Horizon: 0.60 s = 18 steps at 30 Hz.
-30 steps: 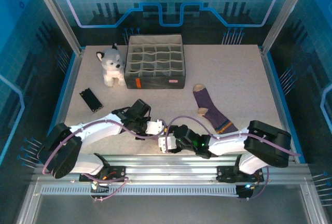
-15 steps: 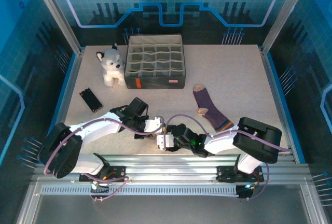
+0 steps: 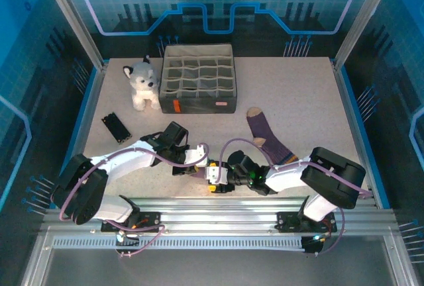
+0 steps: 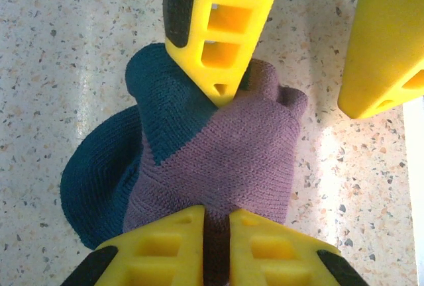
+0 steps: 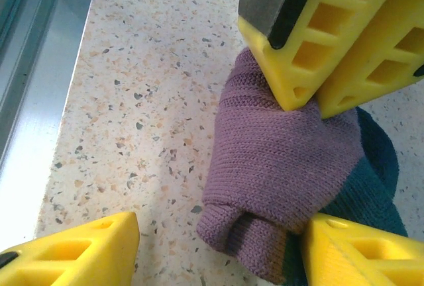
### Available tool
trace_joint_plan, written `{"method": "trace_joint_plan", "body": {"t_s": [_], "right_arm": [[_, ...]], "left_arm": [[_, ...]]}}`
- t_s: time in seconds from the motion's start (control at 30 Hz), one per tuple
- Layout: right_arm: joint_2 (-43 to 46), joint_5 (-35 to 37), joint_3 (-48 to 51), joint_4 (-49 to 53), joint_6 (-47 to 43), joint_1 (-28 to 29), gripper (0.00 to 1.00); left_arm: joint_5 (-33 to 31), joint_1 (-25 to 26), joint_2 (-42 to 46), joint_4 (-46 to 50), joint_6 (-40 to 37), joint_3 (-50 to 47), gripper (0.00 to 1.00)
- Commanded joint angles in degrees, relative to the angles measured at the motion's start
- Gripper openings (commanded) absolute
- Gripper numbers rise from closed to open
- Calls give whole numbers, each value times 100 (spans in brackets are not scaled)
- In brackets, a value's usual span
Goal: Roll the socks
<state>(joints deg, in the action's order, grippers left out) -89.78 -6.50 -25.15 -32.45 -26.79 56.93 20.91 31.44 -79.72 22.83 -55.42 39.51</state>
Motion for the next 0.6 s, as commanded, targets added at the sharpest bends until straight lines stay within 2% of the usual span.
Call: {"method": "trace_joint_plan", "body": {"t_s": [0.0, 0.23, 0.57], "right_arm": [[213, 263, 61, -780, 514, -193, 65], [234, 746, 152, -1393, 200, -118, 65], [-356, 561, -75, -1644, 120, -137, 65]], "left_arm": [[274, 63, -132, 556, -364, -119, 14], [322, 51, -140, 591, -391, -101, 14], [447, -12, -151, 617, -417, -72, 14]]}}
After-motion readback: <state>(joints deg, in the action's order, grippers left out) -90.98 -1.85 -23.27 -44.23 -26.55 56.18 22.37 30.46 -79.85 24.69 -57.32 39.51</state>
